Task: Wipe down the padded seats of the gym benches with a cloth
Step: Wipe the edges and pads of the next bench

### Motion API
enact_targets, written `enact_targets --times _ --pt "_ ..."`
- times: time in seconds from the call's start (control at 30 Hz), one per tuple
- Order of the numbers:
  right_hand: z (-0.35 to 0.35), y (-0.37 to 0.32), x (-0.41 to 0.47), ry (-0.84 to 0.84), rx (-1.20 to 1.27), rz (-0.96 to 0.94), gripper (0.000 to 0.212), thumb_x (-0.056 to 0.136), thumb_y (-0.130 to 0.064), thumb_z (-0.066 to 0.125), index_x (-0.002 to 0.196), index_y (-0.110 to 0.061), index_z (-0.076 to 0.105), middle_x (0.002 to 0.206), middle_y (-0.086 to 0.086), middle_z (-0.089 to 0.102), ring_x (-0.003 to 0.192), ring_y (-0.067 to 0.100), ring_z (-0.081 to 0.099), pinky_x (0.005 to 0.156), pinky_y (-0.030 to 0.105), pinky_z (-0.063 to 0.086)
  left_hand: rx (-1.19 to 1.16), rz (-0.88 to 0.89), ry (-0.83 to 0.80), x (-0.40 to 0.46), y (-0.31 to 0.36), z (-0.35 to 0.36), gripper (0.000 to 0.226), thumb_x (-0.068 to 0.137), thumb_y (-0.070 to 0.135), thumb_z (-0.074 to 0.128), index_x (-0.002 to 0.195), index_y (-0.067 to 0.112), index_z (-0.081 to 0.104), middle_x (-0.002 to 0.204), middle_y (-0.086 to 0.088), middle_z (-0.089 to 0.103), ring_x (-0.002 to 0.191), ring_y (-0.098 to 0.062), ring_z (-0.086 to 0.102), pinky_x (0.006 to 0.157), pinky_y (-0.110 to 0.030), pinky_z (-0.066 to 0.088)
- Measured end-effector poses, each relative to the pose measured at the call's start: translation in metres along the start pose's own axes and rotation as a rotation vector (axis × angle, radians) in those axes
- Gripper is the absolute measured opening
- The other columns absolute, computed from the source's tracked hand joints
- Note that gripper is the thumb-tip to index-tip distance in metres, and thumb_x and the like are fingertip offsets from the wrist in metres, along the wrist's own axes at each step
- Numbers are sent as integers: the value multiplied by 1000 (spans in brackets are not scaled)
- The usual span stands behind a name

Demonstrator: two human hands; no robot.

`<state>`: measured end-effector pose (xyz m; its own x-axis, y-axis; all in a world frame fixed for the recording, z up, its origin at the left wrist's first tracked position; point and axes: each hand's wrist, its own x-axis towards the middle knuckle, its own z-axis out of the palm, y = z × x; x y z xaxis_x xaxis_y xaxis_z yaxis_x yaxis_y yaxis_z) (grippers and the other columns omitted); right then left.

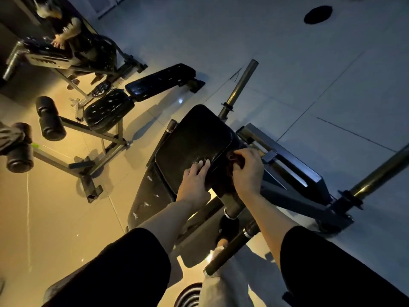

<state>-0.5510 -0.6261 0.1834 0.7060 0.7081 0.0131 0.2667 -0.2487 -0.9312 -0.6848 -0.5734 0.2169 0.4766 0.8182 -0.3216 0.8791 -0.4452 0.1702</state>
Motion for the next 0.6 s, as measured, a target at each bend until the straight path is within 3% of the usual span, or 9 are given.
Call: enact_targets --times 0.17,0.37,0.5,0.6 --pt "4 4 -3 -190 -68 -42 33 86 6 61 115 -9 66 121 4 59 113 15 58 95 17 43 23 -2 -20 -2 2 -4 92 84 15 66 154 29 8 156 2 16 139 -20 20 113 -34 31" --pt "-2 -4 9 112 70 24 32 86 5 61 113 -13 63 120 -2 57 111 4 50 79 0 34 72 96 109 -4 -13 6 88 88 19 63 153 32 6 157 5 15 139 -15 20 109 -30 34" --pt "27 -4 -8 92 35 50 34 84 7 62 110 -15 63 115 -6 57 106 0 49 78 -1 36 136 243 216 3 -30 12 80 89 25 58 153 29 11 155 3 23 133 -17 28 109 -31 29" --pt "45 5 -28 67 27 117 35 85 8 60 109 -16 64 111 -7 58 101 -1 50 76 0 38 143 370 237 13 -48 18 80 83 30 63 152 24 22 147 -3 37 126 -23 39 101 -37 38"
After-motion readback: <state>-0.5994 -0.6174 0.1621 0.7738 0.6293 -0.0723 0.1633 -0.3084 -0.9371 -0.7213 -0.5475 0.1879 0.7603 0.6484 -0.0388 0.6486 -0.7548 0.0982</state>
